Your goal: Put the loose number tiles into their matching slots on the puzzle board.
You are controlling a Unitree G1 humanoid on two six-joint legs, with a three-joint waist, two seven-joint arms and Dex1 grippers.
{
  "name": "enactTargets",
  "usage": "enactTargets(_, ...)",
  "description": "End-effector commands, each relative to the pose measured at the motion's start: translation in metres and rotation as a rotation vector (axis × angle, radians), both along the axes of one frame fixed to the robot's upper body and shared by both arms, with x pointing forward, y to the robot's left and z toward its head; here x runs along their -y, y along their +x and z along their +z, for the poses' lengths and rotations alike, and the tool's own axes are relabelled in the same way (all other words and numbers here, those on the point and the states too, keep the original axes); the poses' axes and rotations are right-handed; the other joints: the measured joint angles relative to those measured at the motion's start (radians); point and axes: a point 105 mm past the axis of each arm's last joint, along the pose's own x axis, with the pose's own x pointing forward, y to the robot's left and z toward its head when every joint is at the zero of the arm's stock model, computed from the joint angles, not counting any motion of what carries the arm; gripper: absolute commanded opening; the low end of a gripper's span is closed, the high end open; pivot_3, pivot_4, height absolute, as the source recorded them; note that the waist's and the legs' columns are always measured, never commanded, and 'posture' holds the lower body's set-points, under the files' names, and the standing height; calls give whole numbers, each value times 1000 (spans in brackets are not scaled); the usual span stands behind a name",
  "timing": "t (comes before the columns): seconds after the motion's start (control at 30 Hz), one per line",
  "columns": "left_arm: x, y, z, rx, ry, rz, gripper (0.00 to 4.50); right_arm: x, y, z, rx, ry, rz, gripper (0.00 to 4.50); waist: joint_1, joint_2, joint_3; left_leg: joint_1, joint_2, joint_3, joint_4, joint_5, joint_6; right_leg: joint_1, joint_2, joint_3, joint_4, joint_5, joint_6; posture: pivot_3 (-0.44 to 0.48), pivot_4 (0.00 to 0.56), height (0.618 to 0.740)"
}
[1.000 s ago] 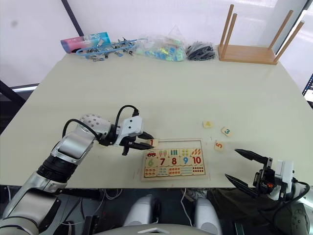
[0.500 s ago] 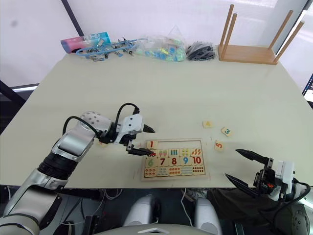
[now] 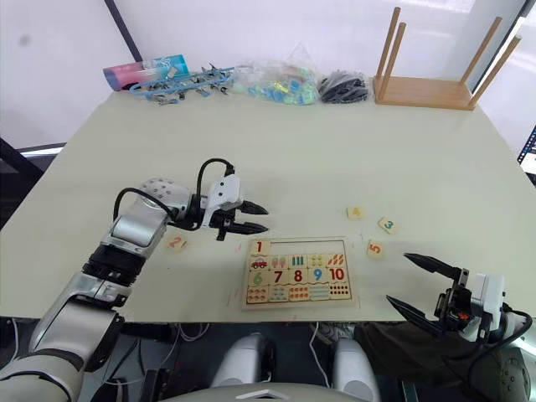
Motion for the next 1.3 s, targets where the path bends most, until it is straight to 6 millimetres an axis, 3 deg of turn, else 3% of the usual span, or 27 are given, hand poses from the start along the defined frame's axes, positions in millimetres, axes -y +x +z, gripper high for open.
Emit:
enactTargets(0.03, 1, 3, 6, 43, -3, -44, 17, 5, 0, 6, 37, -15, -9, 4500, 0, 0, 0, 0, 0, 0, 0, 0, 0, 0, 0, 0, 0, 0, 0, 0, 150, 738)
enactTargets(0.27, 1, -5, -3, 13, 11, -95, 17, 6, -2, 6, 37, -17, -17, 4500, 0, 0, 0, 0, 0, 0, 0, 0, 0, 0, 0, 0, 0, 0, 0, 0, 150, 738)
enactTargets(1.3, -7, -14, -8, -11, 22, -109, 17, 7, -1, 6, 38, -19, -19, 4500, 0, 0, 0, 0, 0, 0, 0, 0, 0, 0, 0, 0, 0, 0, 0, 0, 150, 738)
